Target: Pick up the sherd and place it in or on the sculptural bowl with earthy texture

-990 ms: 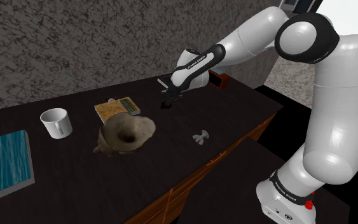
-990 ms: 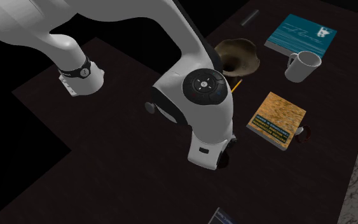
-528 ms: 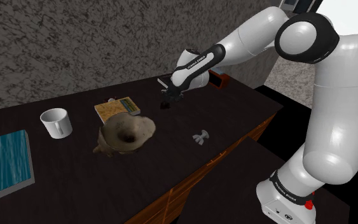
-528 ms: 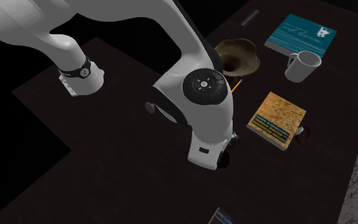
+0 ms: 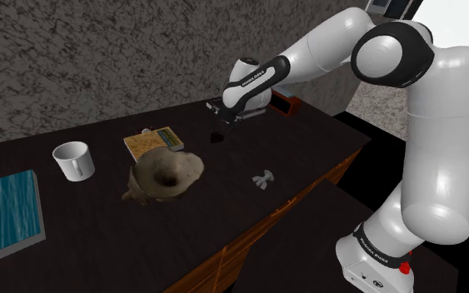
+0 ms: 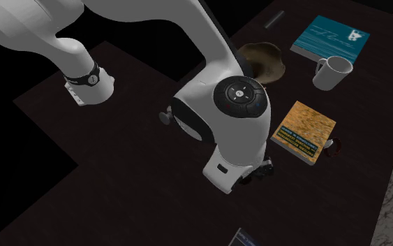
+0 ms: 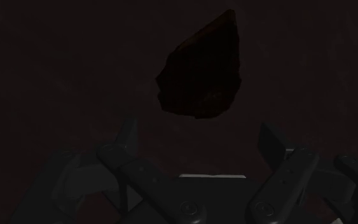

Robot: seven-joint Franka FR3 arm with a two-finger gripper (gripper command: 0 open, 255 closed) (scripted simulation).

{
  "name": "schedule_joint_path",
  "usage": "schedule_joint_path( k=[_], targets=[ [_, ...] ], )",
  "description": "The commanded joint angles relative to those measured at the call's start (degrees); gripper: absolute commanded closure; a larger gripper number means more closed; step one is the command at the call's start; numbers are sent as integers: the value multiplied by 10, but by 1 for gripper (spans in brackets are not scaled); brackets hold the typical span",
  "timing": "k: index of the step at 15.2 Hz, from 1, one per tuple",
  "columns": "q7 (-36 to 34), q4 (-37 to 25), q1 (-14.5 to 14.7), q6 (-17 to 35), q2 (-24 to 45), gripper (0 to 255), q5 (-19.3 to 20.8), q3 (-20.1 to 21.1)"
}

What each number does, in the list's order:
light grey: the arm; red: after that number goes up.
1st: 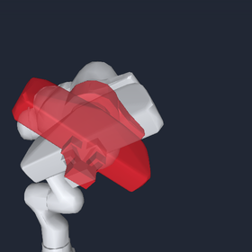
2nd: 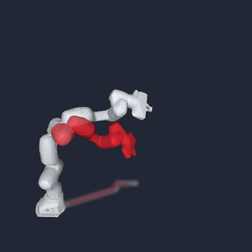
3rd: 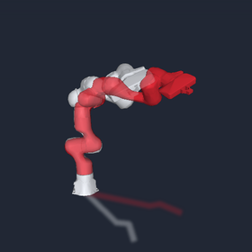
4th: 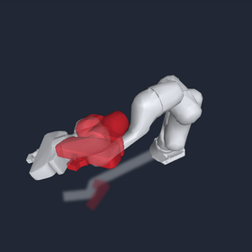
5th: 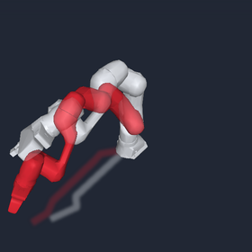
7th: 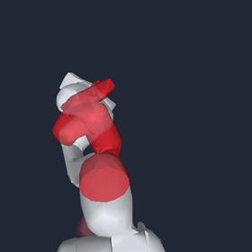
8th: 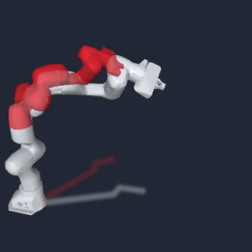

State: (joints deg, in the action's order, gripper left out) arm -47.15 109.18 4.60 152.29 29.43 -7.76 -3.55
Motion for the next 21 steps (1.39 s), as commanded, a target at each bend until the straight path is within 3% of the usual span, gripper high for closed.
schedule_joint_path(
  k=[1, 11, 12, 21],
  targets=[
    [-1, -6, -1, 8, 14, 0, -2, 1],
    [1, -15, -2, 18, 33, 0, -4, 3],
    [1, -15, -2, 18, 33, 255, -4, 3],
    [-1, -14, -1, 19, 33, 255, -4, 3]
  ],
)
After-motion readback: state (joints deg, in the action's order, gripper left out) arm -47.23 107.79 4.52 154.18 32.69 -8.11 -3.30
